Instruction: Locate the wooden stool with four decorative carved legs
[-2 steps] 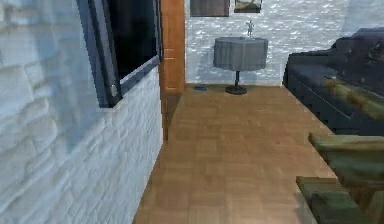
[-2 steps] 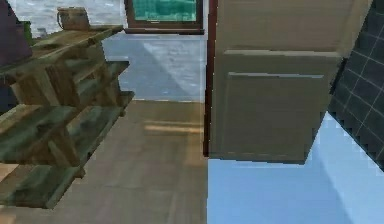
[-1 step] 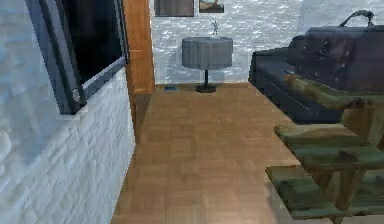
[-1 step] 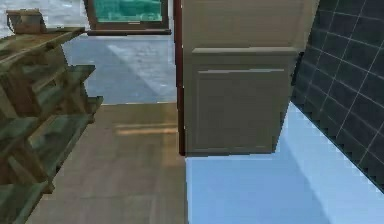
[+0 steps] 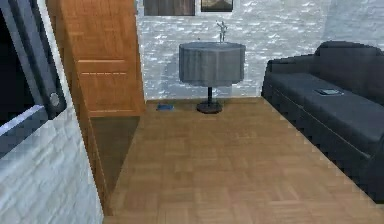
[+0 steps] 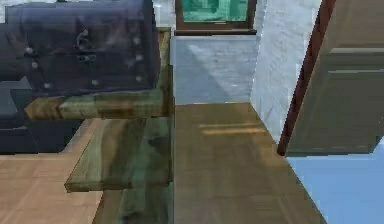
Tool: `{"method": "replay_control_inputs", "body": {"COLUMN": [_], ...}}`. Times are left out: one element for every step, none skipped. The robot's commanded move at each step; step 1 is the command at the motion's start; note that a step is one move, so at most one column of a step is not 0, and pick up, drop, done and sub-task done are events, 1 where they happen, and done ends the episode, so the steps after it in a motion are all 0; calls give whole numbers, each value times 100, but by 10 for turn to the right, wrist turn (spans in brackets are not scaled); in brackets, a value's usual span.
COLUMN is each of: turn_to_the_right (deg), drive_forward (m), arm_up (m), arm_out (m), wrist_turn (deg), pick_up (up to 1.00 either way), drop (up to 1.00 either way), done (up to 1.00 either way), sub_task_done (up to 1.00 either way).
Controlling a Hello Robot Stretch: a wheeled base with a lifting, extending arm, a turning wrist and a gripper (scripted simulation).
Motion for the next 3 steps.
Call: {"method": "replay_control_inputs", "body": {"turn_to_the_right": [0,30,0], "drive_forward": [100,0,50], "arm_up": [0,0,0], "arm_out": [0,0,0], "wrist_turn": [0,0,0], "pick_up": [0,0,0], "drop": [0,0,0], "done": [0,0,0], "sub_task_done": [0,0,0]}}
